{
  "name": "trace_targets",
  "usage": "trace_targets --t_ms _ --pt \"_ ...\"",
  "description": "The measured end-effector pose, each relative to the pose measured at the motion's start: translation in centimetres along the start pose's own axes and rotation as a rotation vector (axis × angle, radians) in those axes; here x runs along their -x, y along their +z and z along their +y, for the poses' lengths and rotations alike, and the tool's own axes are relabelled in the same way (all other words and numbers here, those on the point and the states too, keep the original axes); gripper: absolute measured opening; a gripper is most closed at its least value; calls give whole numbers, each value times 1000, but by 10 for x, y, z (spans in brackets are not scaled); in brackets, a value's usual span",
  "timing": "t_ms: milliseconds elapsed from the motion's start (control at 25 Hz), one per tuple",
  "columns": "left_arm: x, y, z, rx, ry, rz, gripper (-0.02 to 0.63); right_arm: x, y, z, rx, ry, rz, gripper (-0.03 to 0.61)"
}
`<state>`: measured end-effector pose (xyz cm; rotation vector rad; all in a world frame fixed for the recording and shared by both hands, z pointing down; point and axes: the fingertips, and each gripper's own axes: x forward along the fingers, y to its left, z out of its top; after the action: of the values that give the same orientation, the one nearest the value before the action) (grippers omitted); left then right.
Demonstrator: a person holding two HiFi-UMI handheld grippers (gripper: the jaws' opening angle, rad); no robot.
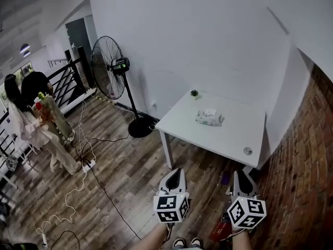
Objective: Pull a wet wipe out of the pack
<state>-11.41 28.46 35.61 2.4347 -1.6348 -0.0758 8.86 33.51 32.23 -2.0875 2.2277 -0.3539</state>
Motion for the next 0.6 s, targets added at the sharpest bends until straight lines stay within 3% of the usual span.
trace_targets --t_ms 280,600 --pt "-1 3 17 -5 6 -6 2 -7 2 11 -3 -7 -15 103" --pt "5 6 44 -5 10 -15 2 -13 -1 33 -4 -14 -27 103"
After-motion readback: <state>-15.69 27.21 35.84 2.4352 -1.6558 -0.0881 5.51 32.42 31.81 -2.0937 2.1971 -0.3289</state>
